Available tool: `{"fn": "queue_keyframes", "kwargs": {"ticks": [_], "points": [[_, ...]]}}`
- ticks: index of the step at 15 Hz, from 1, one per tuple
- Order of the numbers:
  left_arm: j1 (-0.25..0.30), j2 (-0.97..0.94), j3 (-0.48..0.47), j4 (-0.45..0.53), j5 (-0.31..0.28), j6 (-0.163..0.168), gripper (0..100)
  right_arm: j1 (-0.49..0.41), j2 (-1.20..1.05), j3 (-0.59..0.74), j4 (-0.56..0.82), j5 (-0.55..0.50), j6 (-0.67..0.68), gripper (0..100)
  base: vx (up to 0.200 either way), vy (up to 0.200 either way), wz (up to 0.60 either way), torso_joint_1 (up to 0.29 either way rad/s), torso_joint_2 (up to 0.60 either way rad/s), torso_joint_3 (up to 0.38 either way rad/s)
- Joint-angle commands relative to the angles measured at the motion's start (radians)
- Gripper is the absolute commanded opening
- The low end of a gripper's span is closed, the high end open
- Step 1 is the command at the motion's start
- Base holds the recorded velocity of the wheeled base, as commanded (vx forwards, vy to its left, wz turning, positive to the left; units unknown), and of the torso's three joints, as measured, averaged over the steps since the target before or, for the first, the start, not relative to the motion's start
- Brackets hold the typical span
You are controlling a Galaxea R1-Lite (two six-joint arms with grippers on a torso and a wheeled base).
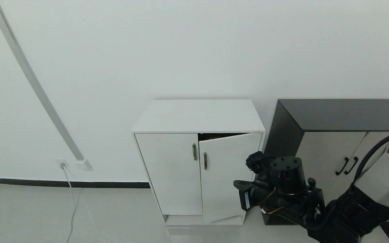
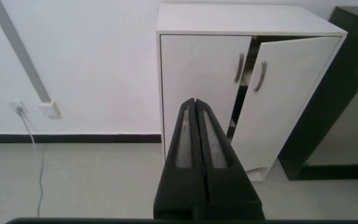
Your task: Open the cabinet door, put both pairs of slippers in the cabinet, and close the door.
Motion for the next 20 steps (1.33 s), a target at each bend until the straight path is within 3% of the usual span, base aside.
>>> {"fn": "queue_keyframes", "kwargs": {"ticks": [1, 6, 15, 20], "points": [[-0.001, 0.0, 0.0, 0.0, 0.001, -0.001, 0, 0.002, 0.026, 0.051, -0.041, 0.04, -0.006, 0, 0.0, 0.0, 0.0, 0.0, 0.0, 0.0], [0.0, 0.0, 0.0, 0.0, -0.001, -0.001, 0, 0.017, 0.1, 0.078, -0.128, 0.069, -0.028, 0, 0.0, 0.0, 0.0, 0.0, 0.0, 0.0], [0.0, 0.0, 0.0, 0.0, -0.001, -0.001, 0, 0.023, 0.149, 0.058, -0.131, 0.065, -0.028, 0, 0.2, 0.0, 0.0, 0.001, 0.0, 0.0], [-0.001, 0.0, 0.0, 0.0, -0.001, -0.001, 0, 0.019, 0.213, -0.034, -0.128, 0.062, -0.019, 0, 0.0, 0.0, 0.0, 0.0, 0.0, 0.0]]}}
